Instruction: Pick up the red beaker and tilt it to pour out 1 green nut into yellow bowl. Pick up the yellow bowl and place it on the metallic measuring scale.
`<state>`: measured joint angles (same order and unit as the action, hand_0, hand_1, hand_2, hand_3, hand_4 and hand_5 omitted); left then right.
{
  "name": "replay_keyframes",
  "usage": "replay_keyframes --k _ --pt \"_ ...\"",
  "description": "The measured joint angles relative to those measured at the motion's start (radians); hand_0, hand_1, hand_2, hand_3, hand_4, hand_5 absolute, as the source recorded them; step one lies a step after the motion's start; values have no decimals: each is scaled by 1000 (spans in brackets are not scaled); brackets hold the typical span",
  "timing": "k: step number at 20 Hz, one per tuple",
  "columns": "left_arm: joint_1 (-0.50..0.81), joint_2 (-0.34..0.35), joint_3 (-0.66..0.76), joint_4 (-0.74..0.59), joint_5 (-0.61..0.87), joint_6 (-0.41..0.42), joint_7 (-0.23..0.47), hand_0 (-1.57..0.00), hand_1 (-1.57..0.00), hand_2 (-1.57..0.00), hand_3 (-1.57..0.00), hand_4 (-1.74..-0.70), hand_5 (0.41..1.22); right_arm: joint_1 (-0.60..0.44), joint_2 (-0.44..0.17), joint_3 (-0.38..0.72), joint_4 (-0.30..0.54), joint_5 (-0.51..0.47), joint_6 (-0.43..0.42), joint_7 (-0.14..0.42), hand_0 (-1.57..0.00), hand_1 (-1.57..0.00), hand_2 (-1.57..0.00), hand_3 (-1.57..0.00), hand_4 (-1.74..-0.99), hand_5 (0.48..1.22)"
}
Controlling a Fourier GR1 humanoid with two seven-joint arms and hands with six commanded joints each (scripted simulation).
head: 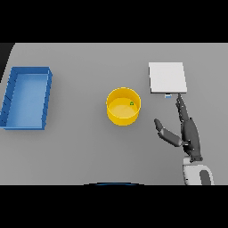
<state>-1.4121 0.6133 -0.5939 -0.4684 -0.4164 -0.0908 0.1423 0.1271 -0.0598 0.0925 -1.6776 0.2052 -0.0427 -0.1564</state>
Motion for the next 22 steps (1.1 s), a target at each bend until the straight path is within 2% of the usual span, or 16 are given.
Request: replay_keyframes --k 1,4,11,14,17,18,19,20,22 --pt "46 27 31 -34 49 24 28 -1571 -1571 -1568 -1414 -1739 1221 14 12 12 -7 7 -3 -21 1 1 1 1 -1223 591" --pt "213 101 101 -165 170 142 141 -1571 -1571 -1569 -1446 -1740 1221 -2 -10 -1 -4 6 -2 3 1 1 1 1 -1212 604" --pt "613 185 145 -544 344 395 408 -1571 -1571 -1571 -1450 -1741 1221 9 -25 24 -11 38 13 11 1 1 1 1 -1206 657" --pt "739 195 125 -669 373 480 451 -1571 -1571 -1571 -1449 -1741 1221 -9 -17 27 -6 43 5 15 1 1 1 1 -1217 664" --pt "823 197 118 -705 405 533 463 -1571 -1571 -1571 -1493 -1741 1221 8 -16 27 -9 44 1 -5 1 1 1 1 -1216 664" --pt "836 188 111 -708 409 552 462 -1571 -1571 -1571 -1509 -1741 1221 -4 -12 29 -8 48 -2 15 1 1 1 1 -1217 666" --pt "852 196 111 -714 416 559 458 -1571 -1571 -1571 -1521 -1741 1199 -1 -16 30 -15 41 7 3 1 1 1 1 -1216 667" --pt "855 190 105 -712 423 573 466 -1571 -1571 -1571 -1531 -1741 1166 -10 -24 20 -6 40 4 21 1 1 1 1 -1214 666" --pt "872 192 85 -708 436 590 464 -1571 -1571 -1571 -1546 -1741 1039 5 -20 31 -13 54 -1 -1 1 1 1 1 -1203 663"
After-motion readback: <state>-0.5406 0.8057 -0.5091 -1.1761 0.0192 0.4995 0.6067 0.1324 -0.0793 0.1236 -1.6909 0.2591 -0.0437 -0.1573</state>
